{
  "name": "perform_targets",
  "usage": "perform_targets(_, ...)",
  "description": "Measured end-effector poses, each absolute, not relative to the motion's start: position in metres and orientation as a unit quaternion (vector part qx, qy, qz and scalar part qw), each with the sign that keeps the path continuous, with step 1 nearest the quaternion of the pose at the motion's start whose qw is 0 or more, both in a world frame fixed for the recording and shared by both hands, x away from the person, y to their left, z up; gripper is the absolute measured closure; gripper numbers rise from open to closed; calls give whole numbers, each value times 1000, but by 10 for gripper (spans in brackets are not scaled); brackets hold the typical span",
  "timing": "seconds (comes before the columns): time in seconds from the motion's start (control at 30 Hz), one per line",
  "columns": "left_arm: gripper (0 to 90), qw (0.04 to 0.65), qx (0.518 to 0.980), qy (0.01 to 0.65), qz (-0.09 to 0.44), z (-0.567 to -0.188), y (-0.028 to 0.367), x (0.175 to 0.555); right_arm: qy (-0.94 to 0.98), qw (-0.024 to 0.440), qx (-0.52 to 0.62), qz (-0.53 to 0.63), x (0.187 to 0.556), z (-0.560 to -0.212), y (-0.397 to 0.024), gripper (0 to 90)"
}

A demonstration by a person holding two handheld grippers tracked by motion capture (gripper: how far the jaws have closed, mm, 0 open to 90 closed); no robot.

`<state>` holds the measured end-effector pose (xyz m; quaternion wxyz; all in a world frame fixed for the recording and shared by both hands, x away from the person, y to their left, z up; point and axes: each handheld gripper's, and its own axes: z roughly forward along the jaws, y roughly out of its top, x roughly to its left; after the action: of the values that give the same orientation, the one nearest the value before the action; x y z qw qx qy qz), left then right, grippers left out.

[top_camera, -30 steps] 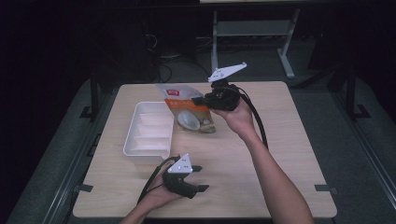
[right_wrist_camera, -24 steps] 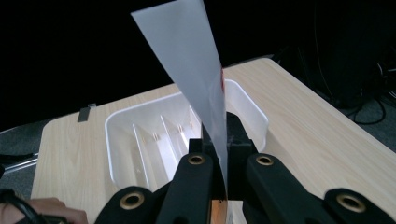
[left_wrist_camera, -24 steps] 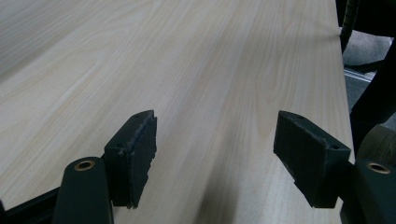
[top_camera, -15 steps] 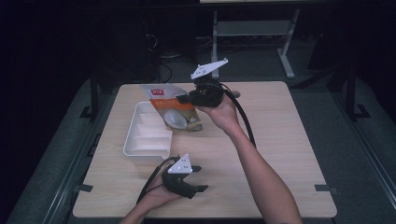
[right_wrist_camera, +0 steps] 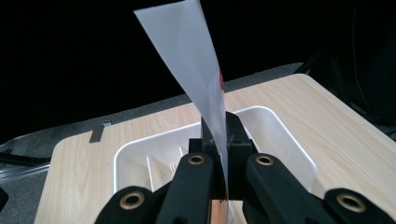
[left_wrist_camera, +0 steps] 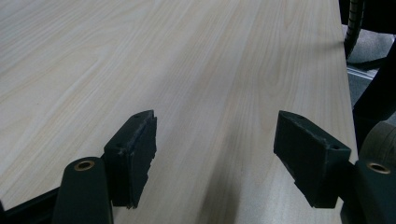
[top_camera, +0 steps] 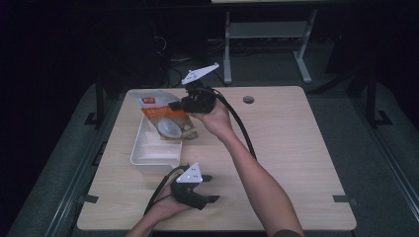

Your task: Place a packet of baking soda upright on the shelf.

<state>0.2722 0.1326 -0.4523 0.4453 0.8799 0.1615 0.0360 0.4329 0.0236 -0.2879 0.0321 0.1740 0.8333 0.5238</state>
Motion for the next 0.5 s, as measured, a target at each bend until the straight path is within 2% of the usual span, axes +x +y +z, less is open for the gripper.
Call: perform_targets(0.5, 292, 444, 880, 165, 36, -453, 135, 274, 830, 3, 170, 531, 448, -316, 64, 899)
